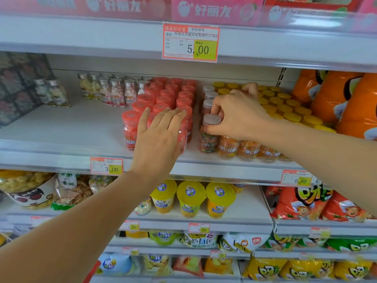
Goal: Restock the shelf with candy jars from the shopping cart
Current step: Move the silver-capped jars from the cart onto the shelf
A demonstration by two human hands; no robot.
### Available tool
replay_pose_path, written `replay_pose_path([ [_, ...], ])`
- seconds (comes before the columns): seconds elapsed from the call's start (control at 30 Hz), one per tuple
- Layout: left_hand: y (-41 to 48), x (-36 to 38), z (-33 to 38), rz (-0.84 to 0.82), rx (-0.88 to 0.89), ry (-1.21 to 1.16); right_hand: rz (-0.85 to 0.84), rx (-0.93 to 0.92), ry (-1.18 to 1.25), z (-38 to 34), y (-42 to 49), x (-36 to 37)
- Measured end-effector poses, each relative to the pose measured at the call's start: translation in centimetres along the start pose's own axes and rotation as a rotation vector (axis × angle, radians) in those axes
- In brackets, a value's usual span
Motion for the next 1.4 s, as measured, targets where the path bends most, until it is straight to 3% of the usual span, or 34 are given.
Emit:
replay_pose_path([
  [0.27, -0.8, -1.1, 0.0, 0.015, -0.007, -0.061, 0.017, -0.013, 0.024, -0.4, -0.7, -0.9],
  [0.43, -2.9, -4.3, -0.1, 0.079, -0.051, -0.134, 0.211, -0.149, 0.315, -4.0, -2.3, -3.3],
  [0.6, -7.7, -7.6, -2.6, 0.072, -0.208, -0.169, 0.198, -0.257, 0.562, -10.6, -5.7, -3.8],
  [0.77, -16.2, -10.5, -7.5, 0.034, -0.451, -0.218, -0.028, -0.284, 0.741, -19.6, -9.4, -1.1],
  [1.03, -34.8, -13.0, -18.8, -0.312, -0.816, -0.111, -0.334, -0.302, 0.938, -38.5, -14.2, 5.4],
  [1.2, -45.8, -13.4, -26.6, -0.502, -1.011, -0.101, -0.561, -0.303, 0.92, -50.6, -16.5, 12.4],
  [1.4, -56.9, -13.1, -34.2, -0.661, -1.125, 0.033, -0.886, -0.293, 0.738, -59.6, -21.1, 22.6],
])
Point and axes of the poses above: each hand's wrist, its own y-axis towards the middle knuckle, its own x-axis out of the palm, z = x × y, the point moved 7 cm from there along y, towards the middle knuckle, and after that the axes turned 10 degrees about z, right-handed, at the moved point
